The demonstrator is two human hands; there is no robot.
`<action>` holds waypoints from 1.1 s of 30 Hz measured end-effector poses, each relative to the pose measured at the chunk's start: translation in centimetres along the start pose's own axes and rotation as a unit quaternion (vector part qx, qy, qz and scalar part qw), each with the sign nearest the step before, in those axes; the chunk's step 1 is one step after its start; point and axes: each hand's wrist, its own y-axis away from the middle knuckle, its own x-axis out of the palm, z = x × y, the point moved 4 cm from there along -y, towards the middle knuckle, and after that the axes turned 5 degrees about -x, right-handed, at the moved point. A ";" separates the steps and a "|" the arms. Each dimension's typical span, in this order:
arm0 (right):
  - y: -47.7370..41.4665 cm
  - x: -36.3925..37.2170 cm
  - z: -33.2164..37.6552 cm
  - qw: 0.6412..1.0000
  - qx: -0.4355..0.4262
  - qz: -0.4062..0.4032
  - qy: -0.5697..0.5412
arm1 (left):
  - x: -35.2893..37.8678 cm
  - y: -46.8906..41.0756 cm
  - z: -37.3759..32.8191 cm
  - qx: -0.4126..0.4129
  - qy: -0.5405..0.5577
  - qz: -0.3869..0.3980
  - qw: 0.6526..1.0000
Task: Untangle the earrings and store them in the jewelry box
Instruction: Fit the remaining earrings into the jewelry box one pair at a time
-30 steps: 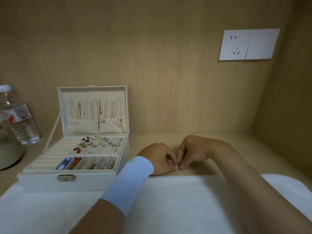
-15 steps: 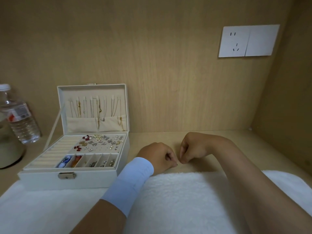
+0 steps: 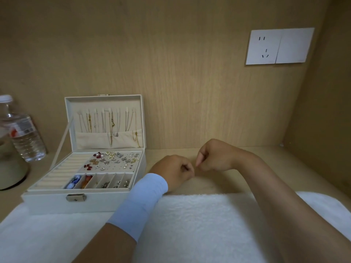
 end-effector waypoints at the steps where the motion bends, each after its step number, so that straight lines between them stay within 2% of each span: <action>1: -0.2 -0.1 0.5 1.000 -0.019 -0.022 -0.013 | -1.1 0.1 0.3 -0.006 0.024 -0.022 0.999; 4: -1.0 0.1 3.0 0.992 -0.073 -0.073 -0.070 | -4.9 0.8 1.4 -0.030 0.104 -0.082 0.991; 7: -2.2 0.3 6.1 0.974 -0.129 -0.123 -0.138 | -8.4 2.0 2.4 -0.037 0.190 -0.109 0.975; 11: -4.2 0.8 10.2 0.955 -0.173 -0.164 -0.178 | -11.9 3.6 4.6 -0.041 0.231 -0.132 0.963; 16: -6.9 2.1 14.1 0.946 -0.192 -0.183 -0.186 | -15.1 5.1 8.0 -0.065 0.266 -0.184 0.944; 22: -9.5 3.6 16.8 0.943 -0.210 -0.197 -0.169 | -16.7 6.0 11.0 -0.081 0.279 -0.202 0.935; 27: -10.1 4.9 17.4 0.948 -0.223 -0.190 -0.125 | -16.6 6.5 12.3 -0.082 0.288 -0.219 0.929; 33: -10.6 6.0 16.5 0.945 -0.215 -0.177 -0.170 | -16.4 6.7 12.9 -0.073 0.291 -0.205 0.932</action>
